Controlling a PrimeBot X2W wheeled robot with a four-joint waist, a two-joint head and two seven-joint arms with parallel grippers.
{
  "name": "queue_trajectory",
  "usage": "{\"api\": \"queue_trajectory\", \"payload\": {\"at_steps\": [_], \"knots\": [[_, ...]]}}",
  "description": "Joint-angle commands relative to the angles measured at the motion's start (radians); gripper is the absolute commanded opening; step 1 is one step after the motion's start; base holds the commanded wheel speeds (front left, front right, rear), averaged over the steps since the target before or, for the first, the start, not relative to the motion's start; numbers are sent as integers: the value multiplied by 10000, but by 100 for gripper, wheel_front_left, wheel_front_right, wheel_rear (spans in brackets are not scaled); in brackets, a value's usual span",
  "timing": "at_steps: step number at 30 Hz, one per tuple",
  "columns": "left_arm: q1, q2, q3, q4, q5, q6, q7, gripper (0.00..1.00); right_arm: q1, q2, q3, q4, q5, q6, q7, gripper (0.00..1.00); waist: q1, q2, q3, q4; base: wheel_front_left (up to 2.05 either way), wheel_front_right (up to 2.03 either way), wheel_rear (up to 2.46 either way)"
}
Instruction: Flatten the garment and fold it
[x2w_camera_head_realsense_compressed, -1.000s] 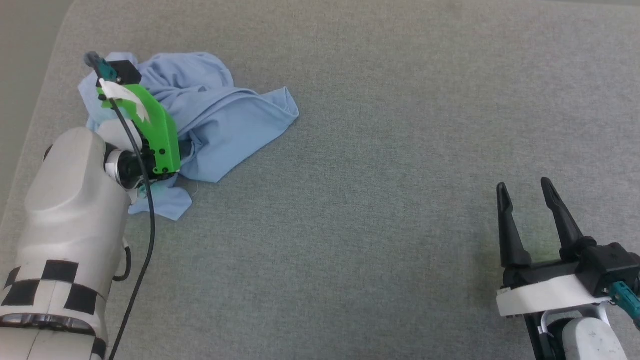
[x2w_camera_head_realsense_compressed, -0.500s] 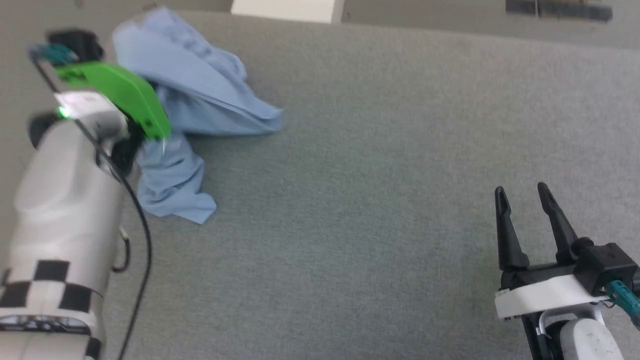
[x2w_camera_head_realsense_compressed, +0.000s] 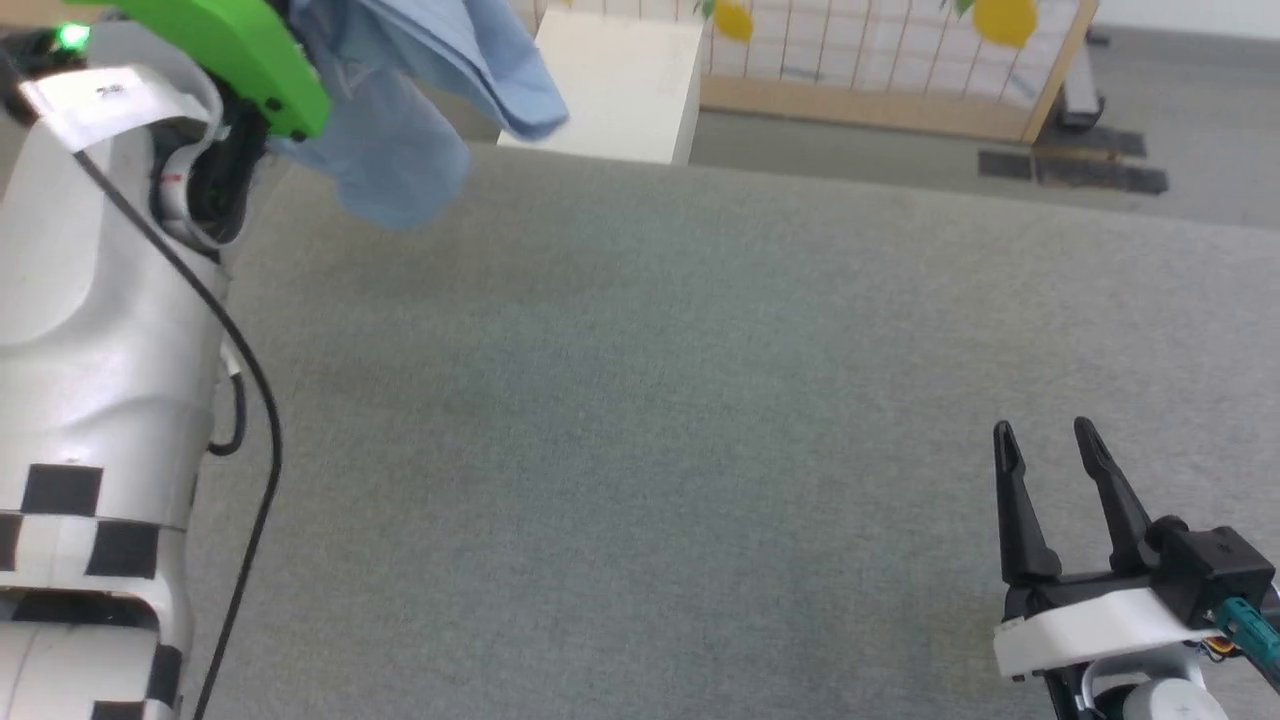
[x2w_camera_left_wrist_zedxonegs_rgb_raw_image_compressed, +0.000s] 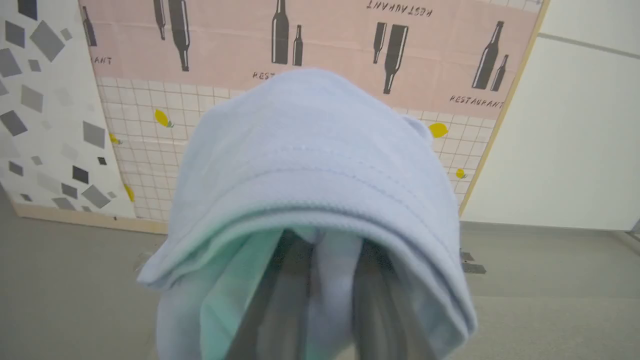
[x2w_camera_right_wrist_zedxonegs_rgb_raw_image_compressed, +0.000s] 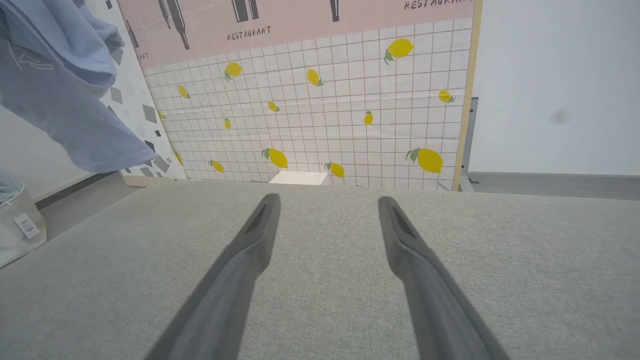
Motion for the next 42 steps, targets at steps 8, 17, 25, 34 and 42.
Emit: {"api": "queue_trajectory", "payload": {"at_steps": [8, 17, 25, 34, 42], "knots": [[343, -732, -772, -1632, -529, -68, 758, 0, 181, 3, -122, 8, 114, -15, -58, 100, 0, 39, -334, -1698, 0, 0, 0], [1425, -1210, -1600, -1845, -736, -1, 1722, 0, 458, 3, -448, -13, 109, -15, -59, 100, 0, 39, -170, -2847, 0, 0, 0], [2861, -1448, -3219, -566, -255, -24, 2782, 0, 470, 3, -456, -171, 186, -15, -59, 100, 0, 39, 199, -3450, 0, 0, 0], [3985, -1608, -4486, 866, -890, -69, 5152, 0, 401, 3, -459, -244, 294, -15, -59, 100, 0, 39, 506, -3650, 0, 0, 0], [3782, -1525, -4105, 275, -1756, -60, 6053, 100, 515, 3, -567, -134, 349, -15, -59, 100, 0, 39, 189, -3109, 0, 0, 0]]}}
